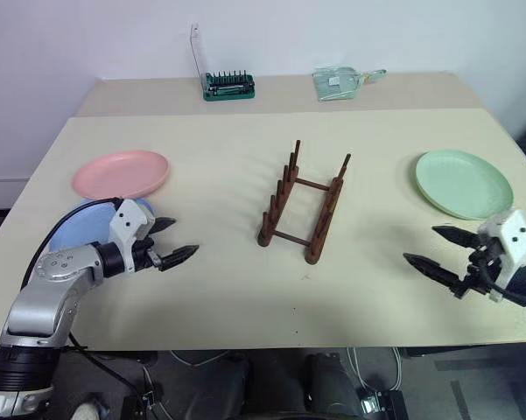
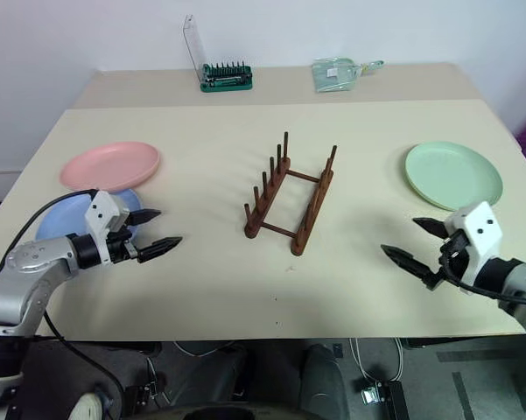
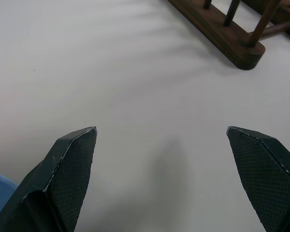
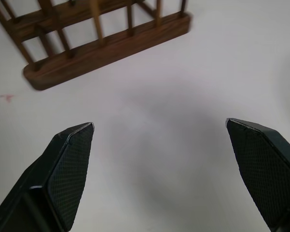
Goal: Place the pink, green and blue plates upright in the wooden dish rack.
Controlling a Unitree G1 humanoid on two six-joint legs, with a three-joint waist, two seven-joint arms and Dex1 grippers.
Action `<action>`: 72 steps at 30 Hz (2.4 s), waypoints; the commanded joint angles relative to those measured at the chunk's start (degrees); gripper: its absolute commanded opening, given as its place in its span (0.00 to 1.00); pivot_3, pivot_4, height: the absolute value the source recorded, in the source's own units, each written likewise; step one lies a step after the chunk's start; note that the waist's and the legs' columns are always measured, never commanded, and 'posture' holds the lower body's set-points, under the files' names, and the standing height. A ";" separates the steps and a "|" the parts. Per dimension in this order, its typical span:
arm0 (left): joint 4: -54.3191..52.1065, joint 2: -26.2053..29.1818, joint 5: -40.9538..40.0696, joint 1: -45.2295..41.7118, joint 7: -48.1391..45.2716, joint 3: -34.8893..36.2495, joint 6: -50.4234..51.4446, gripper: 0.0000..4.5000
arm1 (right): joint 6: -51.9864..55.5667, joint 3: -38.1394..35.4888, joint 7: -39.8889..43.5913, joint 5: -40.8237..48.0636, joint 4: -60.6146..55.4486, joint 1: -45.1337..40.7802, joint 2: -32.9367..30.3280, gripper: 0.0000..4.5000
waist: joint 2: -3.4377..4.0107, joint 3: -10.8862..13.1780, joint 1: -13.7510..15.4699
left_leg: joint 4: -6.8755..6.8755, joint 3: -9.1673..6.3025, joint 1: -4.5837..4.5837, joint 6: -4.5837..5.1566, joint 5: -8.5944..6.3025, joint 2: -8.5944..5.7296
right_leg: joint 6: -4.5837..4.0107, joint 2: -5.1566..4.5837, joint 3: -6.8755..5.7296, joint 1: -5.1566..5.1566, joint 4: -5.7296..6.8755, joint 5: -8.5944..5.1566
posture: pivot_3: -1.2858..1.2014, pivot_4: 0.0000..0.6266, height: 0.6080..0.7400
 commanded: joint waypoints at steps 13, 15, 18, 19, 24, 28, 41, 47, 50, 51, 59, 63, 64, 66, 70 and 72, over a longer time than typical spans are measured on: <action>-6.63 -2.23 0.64 3.09 2.08 -1.57 -1.18 0.98 | -0.77 4.77 -3.84 -0.69 -6.00 -0.74 2.21 1.00 | 0.00 0.00 0.00 | 0.00 0.00 0.00 0.00 0.00 0.01 | 0.00 0.01 0.01 -0.01 0.00 0.00 | 0.52 0.24 1.00; -6.86 -2.25 0.43 3.78 2.03 -1.31 -0.99 0.98 | -0.42 4.88 -4.70 -0.53 -7.64 0.39 2.84 1.00 | 0.00 0.00 0.01 | 0.00 0.00 0.00 0.01 0.00 0.01 | 0.00 0.01 0.01 -0.01 0.00 0.00 | 0.52 0.24 1.00; -7.16 -2.65 -0.22 2.04 2.23 -2.08 0.33 0.98 | 0.45 5.10 -5.78 0.72 -8.70 -0.35 3.65 1.00 | -0.01 0.00 0.08 | 0.00 0.00 -0.01 0.01 -0.01 0.00 | 0.00 0.01 0.01 -0.01 0.00 0.00 | 0.52 0.24 1.00; -6.84 -3.02 -0.02 1.37 2.41 -2.55 0.36 0.98 | 0.51 5.38 -6.19 0.73 -8.26 -0.71 4.05 1.00 | -0.01 0.00 0.09 | 0.01 0.00 -0.01 0.03 -0.02 0.00 | 0.00 0.01 0.01 0.00 0.00 0.00 | 0.52 0.24 1.00; -7.50 -3.40 -0.23 -0.07 3.21 -2.42 1.48 0.98 | 1.14 6.65 -7.52 0.09 -7.41 -2.75 3.98 1.00 | 0.00 0.00 -0.16 | 0.00 0.00 0.02 0.02 -0.01 0.00 | 0.00 0.02 0.01 0.00 0.01 0.00 | 0.52 0.24 1.00; -7.53 -3.25 0.09 0.42 3.24 -2.23 1.13 0.98 | 1.82 7.70 -8.38 0.18 -7.48 -4.24 4.05 1.00 | -0.01 0.00 -0.04 | 0.00 0.03 0.01 -0.01 0.00 0.02 | 0.00 0.05 0.05 -0.04 0.01 0.00 | 0.52 0.24 1.00; -19.79 -2.45 -4.50 2.39 -0.21 -11.47 8.70 0.98 | 0.85 9.19 -8.27 -0.17 -8.08 -3.93 4.32 1.00 | 0.01 0.00 -0.03 | 0.00 0.06 0.00 0.02 -0.01 0.00 | 0.00 0.02 0.08 -0.03 -0.01 0.00 | 0.52 0.24 1.00; -17.73 -13.19 11.96 -2.47 14.51 -29.19 8.60 0.98 | 1.26 11.32 -7.93 0.00 -9.21 -4.51 3.93 1.00 | -0.02 0.01 0.16 | 0.05 0.10 0.01 0.03 -0.02 -0.03 | 0.00 -0.02 0.08 0.05 -0.02 0.01 | 0.52 0.24 1.00; -14.90 -20.79 14.18 -4.01 20.24 -32.57 11.05 0.98 | 2.18 12.66 -7.39 0.93 -10.35 -5.33 3.68 1.00 | -0.06 0.04 -0.02 | 0.05 0.19 0.02 0.05 -0.02 0.03 | 0.07 0.07 0.16 -0.02 -0.02 0.04 | 0.52 0.24 1.00; -13.78 -22.24 15.12 -4.49 21.40 -33.32 11.13 0.98 | 2.60 13.56 -7.50 1.03 -10.81 -5.78 3.77 1.00 | -0.08 0.04 0.04 | 0.05 0.18 0.02 0.05 -0.02 0.03 | 0.08 0.07 0.17 -0.02 -0.02 0.04 | 0.52 0.24 1.00; -4.60 -34.58 22.01 -8.62 31.63 -38.06 15.57 0.98 | 2.33 13.12 -5.56 1.18 -10.92 -5.67 2.69 1.00 | -0.18 0.05 0.72 | 0.15 0.18 0.01 0.07 -0.02 -0.09 | 0.25 -0.01 0.16 0.09 -0.06 0.13 | 0.52 0.24 1.00; 1.29 -38.83 23.35 -11.70 34.50 -36.37 16.22 0.87 | 1.91 14.80 -5.74 0.56 -10.82 -5.61 3.60 1.00 | -0.18 0.03 1.36 | 0.17 0.19 0.05 0.06 -0.02 -0.09 | 0.27 -0.01 0.16 0.11 -0.04 0.14 | 0.52 0.24 1.00; 2.47 -40.11 23.13 -12.27 35.23 -35.61 16.32 0.80 | 1.64 15.12 -5.70 0.40 -10.90 -5.33 3.79 1.00 | -0.18 0.03 1.38 | 0.17 0.19 0.05 0.06 -0.02 -0.09 | 0.28 -0.01 0.16 0.11 -0.04 0.14 | 0.52 0.24 1.00; 5.65 -42.45 23.19 -14.31 37.17 -33.54 15.23 0.60 | 1.38 16.19 -6.20 0.26 -10.85 -6.09 4.52 1.00 | -0.19 0.03 1.47 | 0.18 0.20 0.04 0.06 -0.02 -0.09 | 0.28 -0.02 0.16 0.12 -0.04 0.14 | 0.52 0.24 1.00; 8.89 -42.77 24.20 -16.73 38.09 -31.41 14.00 0.18 | 1.58 17.40 -7.16 0.01 -11.12 -7.09 5.45 1.00 | -0.21 0.03 1.43 | 0.23 0.20 0.04 0.05 -0.01 -0.10 | 0.34 -0.02 0.16 0.13 -0.04 0.18 | 0.52 0.24 1.00; 9.16 -42.29 24.65 -17.02 38.47 -30.68 13.69 0.16 | 1.33 17.37 -7.23 -0.12 -11.63 -6.32 5.62 1.00 | -0.21 0.03 1.32 | 0.20 0.20 0.04 0.05 -0.02 -0.09 | 0.34 -0.01 0.16 0.11 -0.05 0.17 | 0.52 0.24 1.00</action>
